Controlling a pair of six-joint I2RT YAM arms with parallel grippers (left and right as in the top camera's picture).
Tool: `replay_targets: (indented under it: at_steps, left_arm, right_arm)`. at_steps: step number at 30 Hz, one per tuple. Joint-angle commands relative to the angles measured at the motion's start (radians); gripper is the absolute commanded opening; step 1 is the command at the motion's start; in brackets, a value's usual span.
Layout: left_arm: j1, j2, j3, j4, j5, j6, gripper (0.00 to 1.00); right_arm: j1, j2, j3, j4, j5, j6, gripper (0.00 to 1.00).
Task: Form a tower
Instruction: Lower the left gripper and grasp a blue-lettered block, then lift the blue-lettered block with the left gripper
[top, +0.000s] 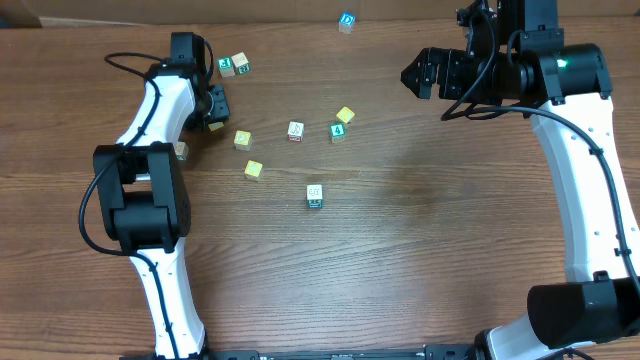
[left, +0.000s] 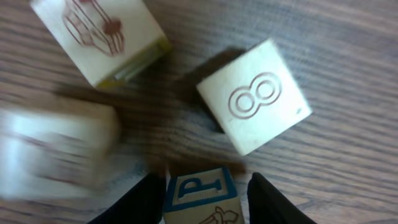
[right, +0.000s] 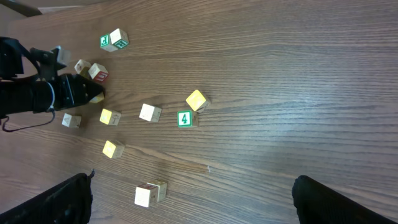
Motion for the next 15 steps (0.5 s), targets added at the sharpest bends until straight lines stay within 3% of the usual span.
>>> replay_targets:
  at_steps: [1, 15]
  left_arm:
    - [0.002, 0.016, -0.008, 0.0, 0.026, 0.012, 0.43]
    - [0.003, 0.016, -0.008, 0.032, 0.023, 0.011, 0.37]
  right_arm:
    - [0.006, -0.01, 0.012, 0.002, 0.006, 0.0, 1.0]
    - [0.006, -0.01, 0.012, 0.003, 0.006, 0.0, 1.0]
